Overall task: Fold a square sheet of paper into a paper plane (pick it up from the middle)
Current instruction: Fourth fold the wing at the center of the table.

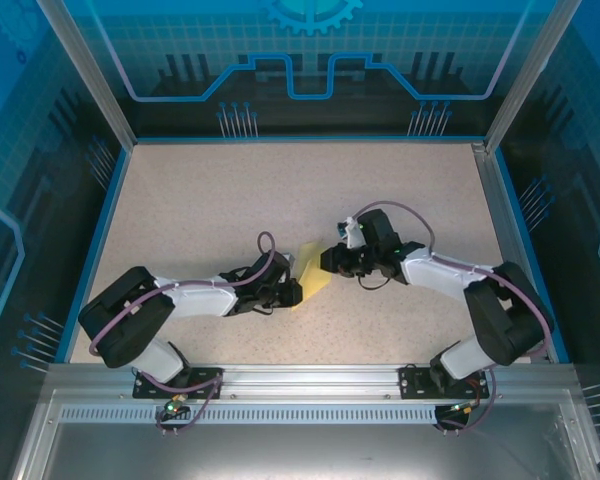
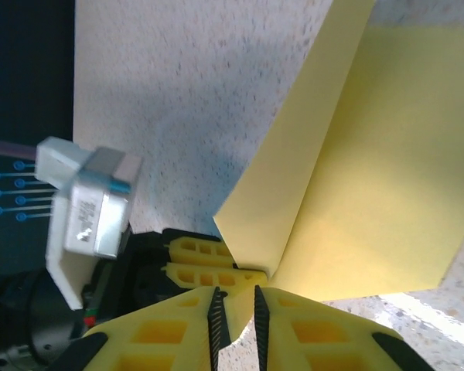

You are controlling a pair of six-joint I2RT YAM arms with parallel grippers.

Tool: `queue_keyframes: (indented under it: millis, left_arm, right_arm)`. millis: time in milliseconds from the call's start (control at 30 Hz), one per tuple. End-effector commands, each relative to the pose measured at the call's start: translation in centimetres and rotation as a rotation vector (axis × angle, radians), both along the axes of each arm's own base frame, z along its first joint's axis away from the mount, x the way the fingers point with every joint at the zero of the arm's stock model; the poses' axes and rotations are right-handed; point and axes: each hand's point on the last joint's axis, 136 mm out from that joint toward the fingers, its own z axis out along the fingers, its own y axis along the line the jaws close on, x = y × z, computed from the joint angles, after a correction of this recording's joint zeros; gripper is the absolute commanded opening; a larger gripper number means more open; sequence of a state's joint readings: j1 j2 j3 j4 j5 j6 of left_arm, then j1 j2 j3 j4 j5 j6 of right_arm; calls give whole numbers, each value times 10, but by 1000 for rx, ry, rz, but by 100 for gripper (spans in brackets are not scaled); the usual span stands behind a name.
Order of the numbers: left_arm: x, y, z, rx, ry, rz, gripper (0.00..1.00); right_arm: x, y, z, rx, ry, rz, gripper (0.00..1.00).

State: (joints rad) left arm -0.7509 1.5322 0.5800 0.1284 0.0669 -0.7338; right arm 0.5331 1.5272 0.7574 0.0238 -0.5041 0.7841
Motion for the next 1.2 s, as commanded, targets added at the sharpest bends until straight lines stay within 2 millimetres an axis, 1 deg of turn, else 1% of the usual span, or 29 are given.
queue_keyframes:
  millis: [0, 167, 267, 300, 400, 500, 700, 833, 1000, 1167]
  left_arm:
    - [-2, -2, 5, -70, 23, -5, 15]
    - [-2, -2, 3, -76, 34, -11, 16]
    - [-3, -2, 2, -78, 43, -18, 16]
    - [-3, -2, 1, -77, 45, -17, 16]
    - [-4, 0, -1, -77, 49, -14, 16]
    - [-4, 1, 1, -76, 49, -16, 16]
    - [-7, 3, 0, -63, 55, -24, 21]
    - [-10, 3, 0, -71, 59, -31, 23]
    - [-12, 2, 5, -87, 51, -43, 22]
    - [-13, 4, 3, -78, 56, -44, 18]
  right_arm:
    - [0, 27, 6, 52, -8, 72, 20]
    - [1, 51, -2, 66, 15, 119, 18]
    - [1, 53, -14, 47, 43, 109, 18]
    - [9, 57, -9, 51, 25, 100, 18]
    - [17, 55, -20, 29, 38, 75, 18]
    - [21, 55, -27, 30, 52, 65, 17]
    - [28, 45, -36, -10, 57, 22, 17]
    - [29, 44, -40, -17, 64, 20, 17]
    - [31, 46, -42, -12, 69, 24, 17]
    - [31, 47, -44, -11, 75, 25, 17]
